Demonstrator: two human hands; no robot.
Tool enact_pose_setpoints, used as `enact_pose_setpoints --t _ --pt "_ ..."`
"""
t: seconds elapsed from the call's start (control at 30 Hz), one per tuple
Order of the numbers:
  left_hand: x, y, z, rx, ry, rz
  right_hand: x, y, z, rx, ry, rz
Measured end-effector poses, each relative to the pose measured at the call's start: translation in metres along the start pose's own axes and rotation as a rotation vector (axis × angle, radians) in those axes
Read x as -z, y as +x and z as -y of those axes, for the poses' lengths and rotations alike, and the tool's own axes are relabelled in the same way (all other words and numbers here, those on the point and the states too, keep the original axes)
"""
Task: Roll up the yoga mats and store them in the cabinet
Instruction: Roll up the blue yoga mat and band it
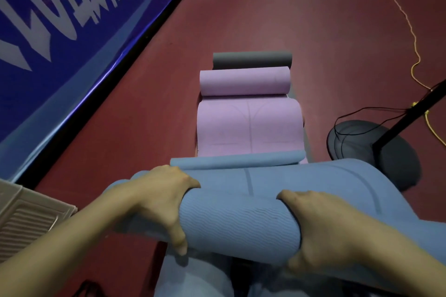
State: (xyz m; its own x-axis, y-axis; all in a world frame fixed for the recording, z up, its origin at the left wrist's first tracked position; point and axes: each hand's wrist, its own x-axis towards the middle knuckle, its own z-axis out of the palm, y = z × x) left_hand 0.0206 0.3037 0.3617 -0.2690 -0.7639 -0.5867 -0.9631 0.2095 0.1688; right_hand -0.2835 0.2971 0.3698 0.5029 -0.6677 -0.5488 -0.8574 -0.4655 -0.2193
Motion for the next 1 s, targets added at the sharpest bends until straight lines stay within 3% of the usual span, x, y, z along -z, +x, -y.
enact_pose_setpoints --t 0.2,0.33,0.4,0.5,0.6,0.7,0.9,1.0 --pt "0.018 0.035 0.017 -0.059 -0.219 0.173 -0.056 0.015 0.007 -0.056 -0.220 -0.490" --pt "0.004 0.040 0.025 -0.192 -0.117 -0.043 -0.055 0.026 0.003 -0.056 -0.251 -0.512" --pt "0.002 0.035 0.025 -0.236 -0.244 -0.165 -0.038 0.026 -0.001 -0.055 -0.259 -0.360" --pt "-0.001 0.020 0.018 -0.210 -0.162 -0.297 -0.010 0.026 -0.009 -0.006 -0.269 -0.209" --pt "-0.010 0.017 -0.004 -0.126 0.087 -0.219 0.012 0.030 -0.009 0.006 -0.153 -0.166" --pt "-0.011 0.030 -0.012 -0.022 0.177 -0.168 0.011 0.033 -0.006 -0.017 -0.107 -0.187" --pt "0.031 0.054 0.007 0.011 -0.024 0.034 -0.035 0.058 0.008 -0.009 -0.299 -0.571" --pt "0.034 0.063 0.008 0.020 -0.075 0.043 -0.024 0.069 0.007 -0.022 -0.318 -0.530"
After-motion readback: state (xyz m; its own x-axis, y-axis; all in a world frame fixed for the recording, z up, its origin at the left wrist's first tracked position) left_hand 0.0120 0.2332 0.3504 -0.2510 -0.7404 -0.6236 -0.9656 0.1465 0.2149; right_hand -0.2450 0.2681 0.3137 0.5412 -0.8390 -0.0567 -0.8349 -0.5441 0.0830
